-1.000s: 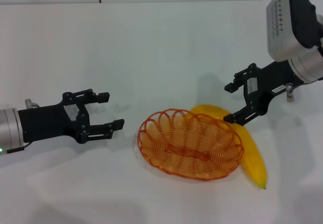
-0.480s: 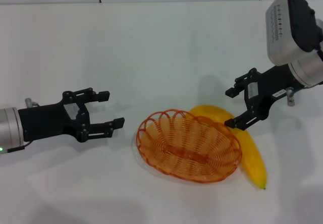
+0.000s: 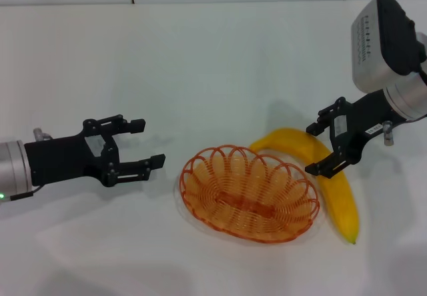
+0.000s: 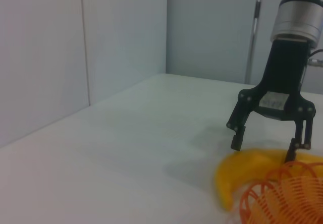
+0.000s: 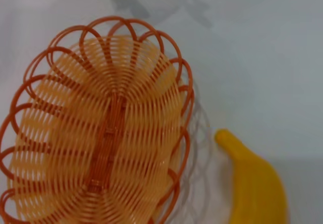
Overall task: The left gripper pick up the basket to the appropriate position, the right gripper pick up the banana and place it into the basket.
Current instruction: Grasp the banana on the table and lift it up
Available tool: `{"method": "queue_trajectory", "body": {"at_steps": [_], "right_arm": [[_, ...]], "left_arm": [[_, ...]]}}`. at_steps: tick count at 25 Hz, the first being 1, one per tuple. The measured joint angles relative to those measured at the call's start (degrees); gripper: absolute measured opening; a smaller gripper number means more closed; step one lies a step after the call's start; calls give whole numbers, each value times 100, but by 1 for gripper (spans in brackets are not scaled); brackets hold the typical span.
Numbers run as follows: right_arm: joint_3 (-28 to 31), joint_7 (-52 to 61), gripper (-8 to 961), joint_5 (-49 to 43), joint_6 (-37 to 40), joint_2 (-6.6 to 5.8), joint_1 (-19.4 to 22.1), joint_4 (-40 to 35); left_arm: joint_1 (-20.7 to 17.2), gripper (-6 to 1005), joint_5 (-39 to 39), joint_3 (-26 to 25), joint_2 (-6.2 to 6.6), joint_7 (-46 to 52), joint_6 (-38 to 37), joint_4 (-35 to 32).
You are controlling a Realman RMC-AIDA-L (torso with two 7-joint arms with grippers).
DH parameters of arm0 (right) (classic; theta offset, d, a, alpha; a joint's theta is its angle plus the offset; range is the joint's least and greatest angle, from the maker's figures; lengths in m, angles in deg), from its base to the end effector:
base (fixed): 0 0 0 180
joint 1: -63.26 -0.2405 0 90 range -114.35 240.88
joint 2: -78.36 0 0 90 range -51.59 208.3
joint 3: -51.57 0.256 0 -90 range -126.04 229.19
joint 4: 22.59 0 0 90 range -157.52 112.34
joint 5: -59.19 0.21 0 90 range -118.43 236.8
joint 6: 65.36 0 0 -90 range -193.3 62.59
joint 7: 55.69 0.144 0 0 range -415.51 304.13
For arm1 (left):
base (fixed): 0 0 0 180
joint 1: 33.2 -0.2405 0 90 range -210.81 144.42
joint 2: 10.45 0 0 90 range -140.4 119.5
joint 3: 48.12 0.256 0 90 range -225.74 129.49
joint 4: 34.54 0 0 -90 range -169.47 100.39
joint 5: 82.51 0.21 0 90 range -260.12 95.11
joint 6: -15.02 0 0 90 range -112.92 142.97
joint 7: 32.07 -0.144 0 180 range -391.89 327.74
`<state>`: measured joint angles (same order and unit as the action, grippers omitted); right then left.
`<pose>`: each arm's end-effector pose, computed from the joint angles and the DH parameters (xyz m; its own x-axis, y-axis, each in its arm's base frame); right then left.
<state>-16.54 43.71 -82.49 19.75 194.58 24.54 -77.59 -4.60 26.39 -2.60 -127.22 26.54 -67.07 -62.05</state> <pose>0.2307 0.3672 -0.0044 0.9366 -0.1981 0.2890 -0.1598 -0.9756 -0.1507 -0.2896 0.3186 -0.0214 0.8848 0.1641 0.4361 0.3046 -0.9120 -0.2748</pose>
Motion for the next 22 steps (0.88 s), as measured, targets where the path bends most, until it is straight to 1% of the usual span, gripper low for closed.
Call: {"method": "queue_trajectory", "body": {"at_steps": [13, 22], "right_arm": [[62, 86, 832, -12, -62, -15, -4, -58], [67, 164, 832, -219, -234, -29, -4, -28]], "left_arm": [[5, 819, 0, 0, -3, 0, 0, 0], [5, 818, -11, 0, -3, 0, 0, 0]]}}
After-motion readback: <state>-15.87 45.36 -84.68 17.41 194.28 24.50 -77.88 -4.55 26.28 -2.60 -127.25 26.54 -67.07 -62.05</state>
